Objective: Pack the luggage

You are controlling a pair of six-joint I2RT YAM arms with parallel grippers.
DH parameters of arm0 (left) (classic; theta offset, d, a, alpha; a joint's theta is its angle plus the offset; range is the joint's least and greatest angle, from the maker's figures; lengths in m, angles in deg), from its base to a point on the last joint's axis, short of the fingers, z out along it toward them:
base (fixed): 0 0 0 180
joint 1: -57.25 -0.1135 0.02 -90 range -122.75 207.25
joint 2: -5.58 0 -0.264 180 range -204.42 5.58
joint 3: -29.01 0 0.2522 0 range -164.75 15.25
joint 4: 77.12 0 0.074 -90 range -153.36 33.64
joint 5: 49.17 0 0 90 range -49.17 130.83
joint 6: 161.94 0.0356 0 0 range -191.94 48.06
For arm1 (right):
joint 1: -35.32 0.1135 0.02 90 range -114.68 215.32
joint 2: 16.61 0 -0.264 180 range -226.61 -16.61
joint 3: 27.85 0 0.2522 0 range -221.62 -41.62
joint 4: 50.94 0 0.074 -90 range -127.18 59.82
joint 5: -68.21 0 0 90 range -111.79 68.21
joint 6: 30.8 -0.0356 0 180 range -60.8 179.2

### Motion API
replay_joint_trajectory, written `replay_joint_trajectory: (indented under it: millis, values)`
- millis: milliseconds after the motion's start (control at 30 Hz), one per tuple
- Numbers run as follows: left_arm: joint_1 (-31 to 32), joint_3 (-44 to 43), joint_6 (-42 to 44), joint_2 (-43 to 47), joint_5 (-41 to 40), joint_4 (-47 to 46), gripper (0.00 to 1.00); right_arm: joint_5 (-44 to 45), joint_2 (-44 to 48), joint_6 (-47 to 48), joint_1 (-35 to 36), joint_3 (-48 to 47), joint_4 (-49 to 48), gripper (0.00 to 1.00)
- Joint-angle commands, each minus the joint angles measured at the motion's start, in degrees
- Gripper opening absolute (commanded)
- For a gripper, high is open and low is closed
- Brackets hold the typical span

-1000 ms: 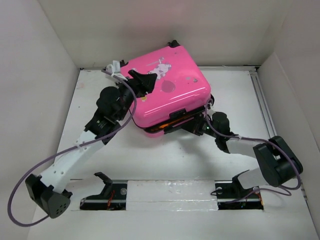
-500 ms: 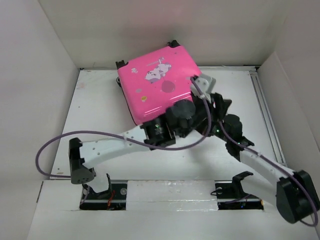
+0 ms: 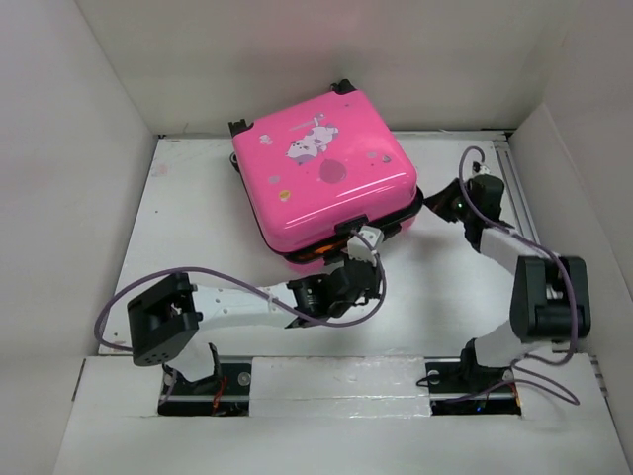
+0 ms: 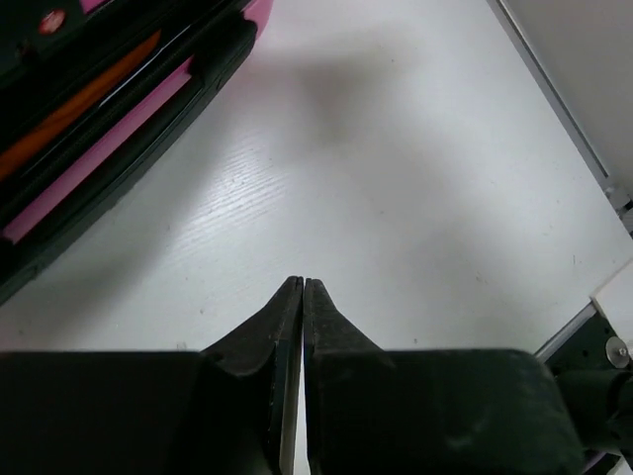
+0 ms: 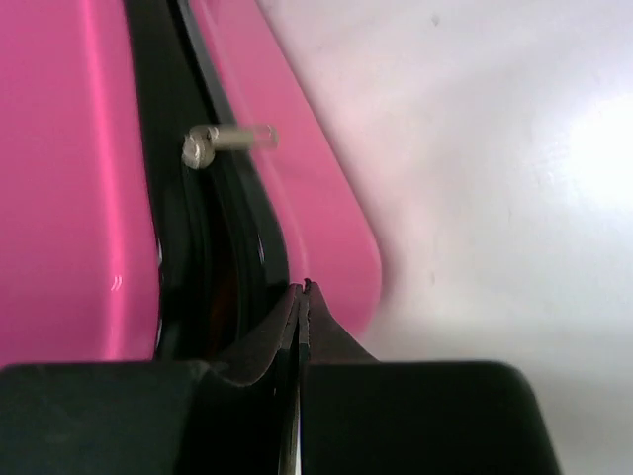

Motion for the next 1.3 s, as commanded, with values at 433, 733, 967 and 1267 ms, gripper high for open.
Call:
replay_joint_trajectory:
  millis: [433, 733, 967, 1267]
  values:
    - [-2.2, 19.4, -22.5, 10.5, -12.0, -2.0, 0.22, -5.8, -12.2, -0.9, 22.7, 9.0, -23.6, 0.0]
    - [-2.7, 26.5, -35.3, 19.0, -17.9, 7.3, 0.6, -1.7, 0.6, 2.4, 29.7, 11.1, -11.7, 0.0]
    - [-16.3, 32.7, -35.2, 21.8, -3.2, -9.9, 0.63, -5.1, 6.7, 7.9, 18.5, 11.0, -12.5, 0.02]
    - [-20.2, 30.8, -40.3, 19.8, -5.9, -16.1, 0.56, -22.7, -1.3, 8.5, 9.1, 1.4, -21.9, 0.38]
